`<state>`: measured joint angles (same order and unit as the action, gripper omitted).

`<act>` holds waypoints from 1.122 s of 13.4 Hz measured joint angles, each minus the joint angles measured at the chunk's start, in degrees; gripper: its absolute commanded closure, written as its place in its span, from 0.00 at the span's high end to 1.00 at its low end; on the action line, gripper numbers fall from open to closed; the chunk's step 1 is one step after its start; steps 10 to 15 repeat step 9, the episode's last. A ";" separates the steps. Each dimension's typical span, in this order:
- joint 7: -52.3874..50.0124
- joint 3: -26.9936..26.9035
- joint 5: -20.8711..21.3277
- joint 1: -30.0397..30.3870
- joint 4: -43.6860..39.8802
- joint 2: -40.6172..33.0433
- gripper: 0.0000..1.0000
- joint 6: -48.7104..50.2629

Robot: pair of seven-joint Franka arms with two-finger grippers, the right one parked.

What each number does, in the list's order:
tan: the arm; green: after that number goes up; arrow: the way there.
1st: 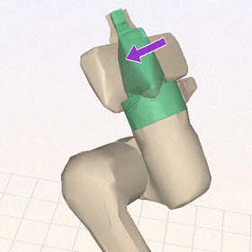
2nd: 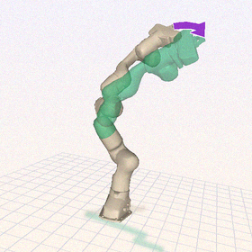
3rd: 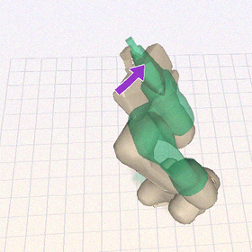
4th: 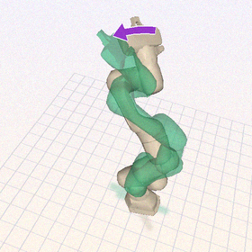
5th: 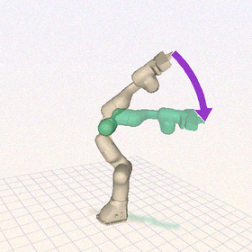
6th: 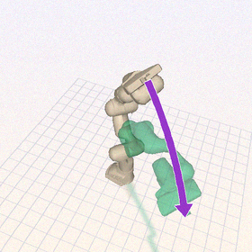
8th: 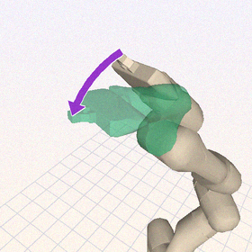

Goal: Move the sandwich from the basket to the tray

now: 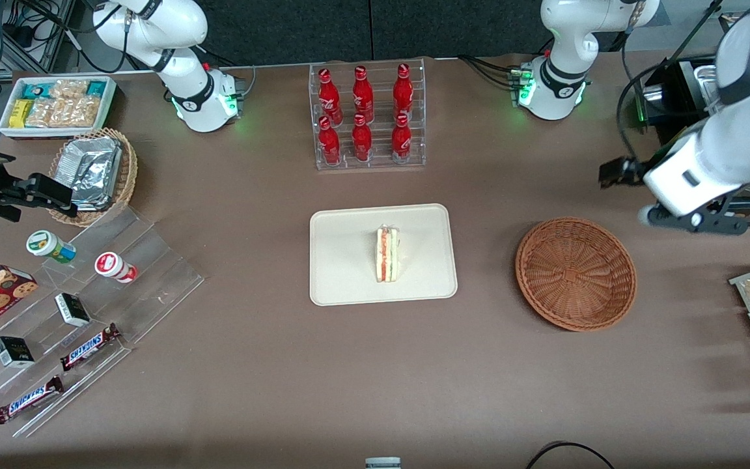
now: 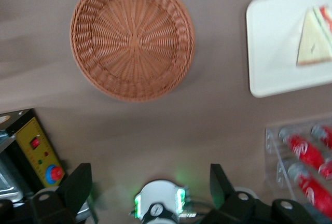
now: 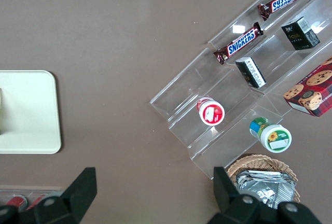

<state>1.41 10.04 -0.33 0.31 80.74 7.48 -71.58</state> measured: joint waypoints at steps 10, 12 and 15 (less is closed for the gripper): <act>1.64 -0.17 0.03 4.00 10.78 -7.75 1.00 -0.76; 1.64 -0.17 0.03 4.00 10.78 -7.75 1.00 -0.76; 1.64 -0.17 0.03 4.00 10.78 -7.75 1.00 -0.76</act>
